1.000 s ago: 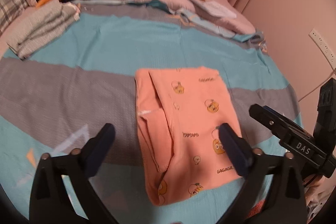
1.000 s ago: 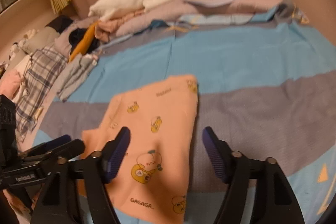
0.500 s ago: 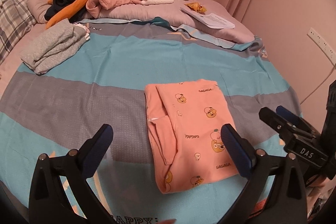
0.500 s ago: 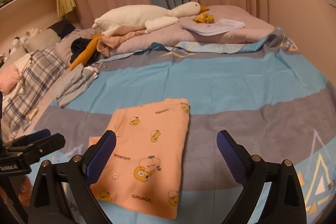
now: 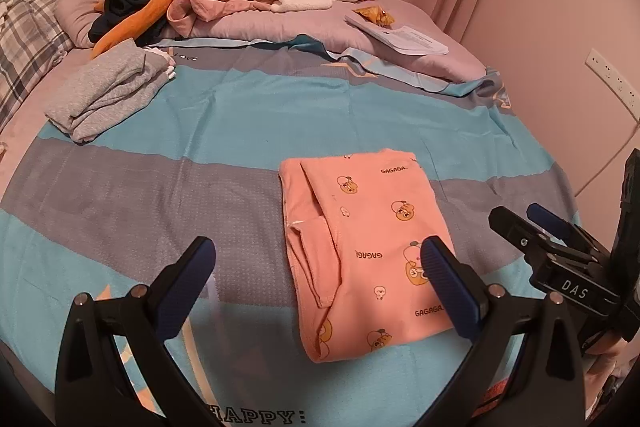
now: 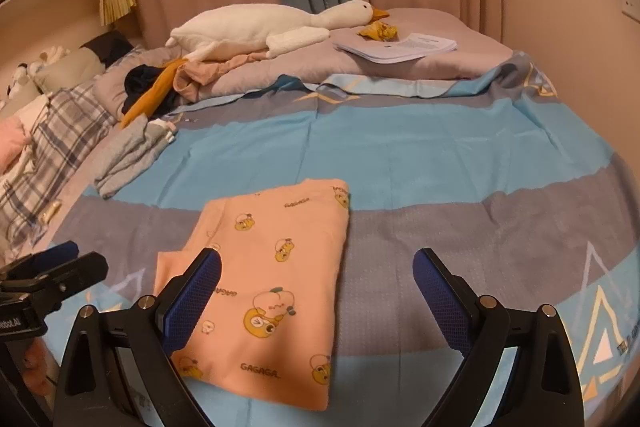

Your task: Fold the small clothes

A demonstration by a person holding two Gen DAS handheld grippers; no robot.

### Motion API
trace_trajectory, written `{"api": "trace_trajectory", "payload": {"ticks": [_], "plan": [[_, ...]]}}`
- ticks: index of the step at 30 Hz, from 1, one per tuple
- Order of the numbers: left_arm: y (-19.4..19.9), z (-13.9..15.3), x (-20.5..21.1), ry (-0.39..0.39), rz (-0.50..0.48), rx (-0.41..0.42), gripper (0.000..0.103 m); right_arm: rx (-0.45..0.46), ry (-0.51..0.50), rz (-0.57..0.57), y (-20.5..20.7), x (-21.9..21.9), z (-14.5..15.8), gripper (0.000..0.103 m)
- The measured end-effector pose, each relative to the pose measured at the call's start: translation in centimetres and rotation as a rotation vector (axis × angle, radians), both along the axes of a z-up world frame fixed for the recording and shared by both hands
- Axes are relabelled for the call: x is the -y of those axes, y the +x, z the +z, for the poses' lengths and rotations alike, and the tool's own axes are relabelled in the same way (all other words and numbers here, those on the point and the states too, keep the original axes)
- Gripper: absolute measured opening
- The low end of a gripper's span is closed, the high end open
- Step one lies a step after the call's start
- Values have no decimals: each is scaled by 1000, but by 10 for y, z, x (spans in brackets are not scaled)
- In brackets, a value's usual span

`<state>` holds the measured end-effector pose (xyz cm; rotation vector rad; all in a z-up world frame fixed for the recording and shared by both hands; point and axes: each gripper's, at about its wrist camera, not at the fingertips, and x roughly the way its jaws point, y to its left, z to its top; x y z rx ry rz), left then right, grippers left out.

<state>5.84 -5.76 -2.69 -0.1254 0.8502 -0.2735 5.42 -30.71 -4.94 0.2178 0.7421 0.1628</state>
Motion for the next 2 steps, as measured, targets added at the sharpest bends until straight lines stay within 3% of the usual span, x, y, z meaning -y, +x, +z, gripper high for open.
{"api": "trace_trajectory", "payload": {"ticks": [2], "plan": [[-1,1,0,-4,3,5,103,0,2,1,-1,0,0,96]]}}
